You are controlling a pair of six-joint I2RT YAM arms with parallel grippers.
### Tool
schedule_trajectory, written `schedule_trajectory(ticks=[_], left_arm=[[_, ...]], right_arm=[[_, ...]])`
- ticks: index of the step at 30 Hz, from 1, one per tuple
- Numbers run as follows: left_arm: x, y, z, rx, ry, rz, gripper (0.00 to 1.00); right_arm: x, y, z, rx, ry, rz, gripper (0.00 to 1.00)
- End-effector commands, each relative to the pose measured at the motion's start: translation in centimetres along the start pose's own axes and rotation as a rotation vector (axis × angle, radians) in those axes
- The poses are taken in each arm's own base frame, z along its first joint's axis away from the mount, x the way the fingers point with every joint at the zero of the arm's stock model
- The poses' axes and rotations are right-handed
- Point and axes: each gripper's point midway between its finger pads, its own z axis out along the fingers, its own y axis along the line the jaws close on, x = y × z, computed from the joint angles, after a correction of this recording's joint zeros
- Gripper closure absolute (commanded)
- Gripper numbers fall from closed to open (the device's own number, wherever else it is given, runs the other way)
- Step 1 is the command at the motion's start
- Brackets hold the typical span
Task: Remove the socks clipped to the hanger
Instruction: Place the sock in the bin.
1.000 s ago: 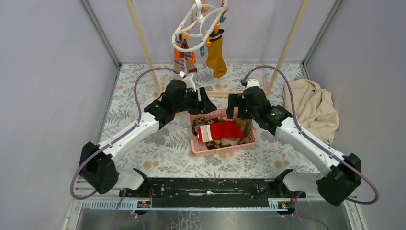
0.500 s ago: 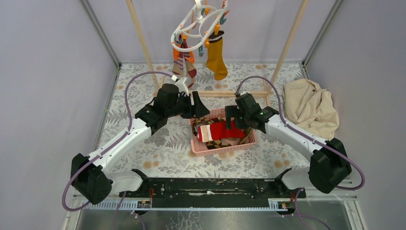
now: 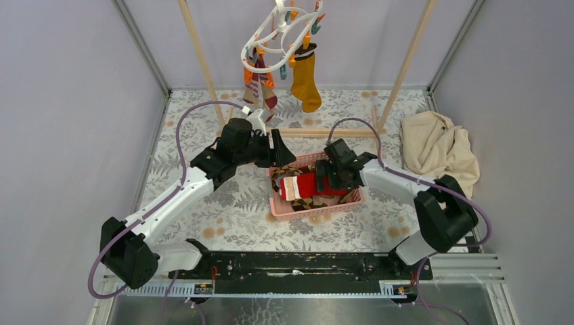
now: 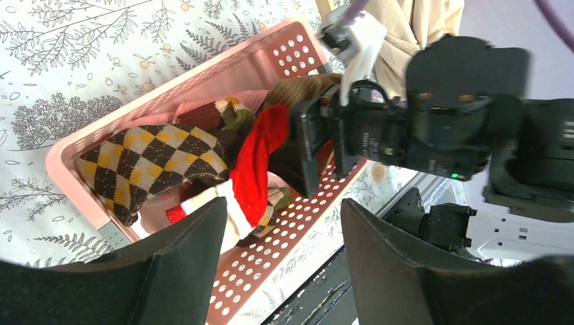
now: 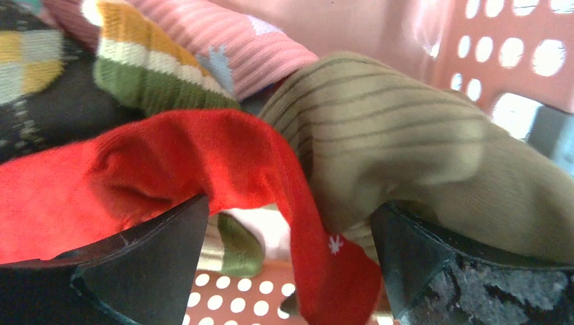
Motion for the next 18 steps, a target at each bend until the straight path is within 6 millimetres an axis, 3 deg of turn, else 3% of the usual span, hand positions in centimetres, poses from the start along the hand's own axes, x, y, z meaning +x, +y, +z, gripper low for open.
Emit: schedule_trajectory(ticks=[1, 4, 7, 11, 15, 18], left_arm=[[-0.6, -0.4, -0.3, 0.023, -0.019, 0.028, 0.30], [-0.6, -0.5, -0.5, 0.026, -0.022, 0.029, 0.30], [-0.7, -0.5, -0.6, 0.024, -0.022, 0.030, 0.30], [-0.7, -0.4, -0.7, 0.021, -0.021, 0.032, 0.30], [-0.9, -0.6, -0.7, 0.026, -0.026, 0.033, 0.30], [-1.0, -0.6, -0.6, 0.028, -0.029, 0.033, 0.30]], right_arm=[[-1.1, 1.1, 1.7, 0.023, -0.006, -0.050, 0.05], [-0.8, 1.3, 2.5, 0.049, 0.014, -0.076, 0.06], [-1.1, 1.1, 1.9, 0.069, 0.000, -0.089, 0.06], [-3.9, 1.0, -2.1, 0.088, -0.090, -0.114, 0.06], [-6.4, 2.4, -6.8, 0.014, -0.173, -0.138, 0.05], [-7.6, 3.2, -8.8, -0.017, -0.203, -0.147, 0.05]])
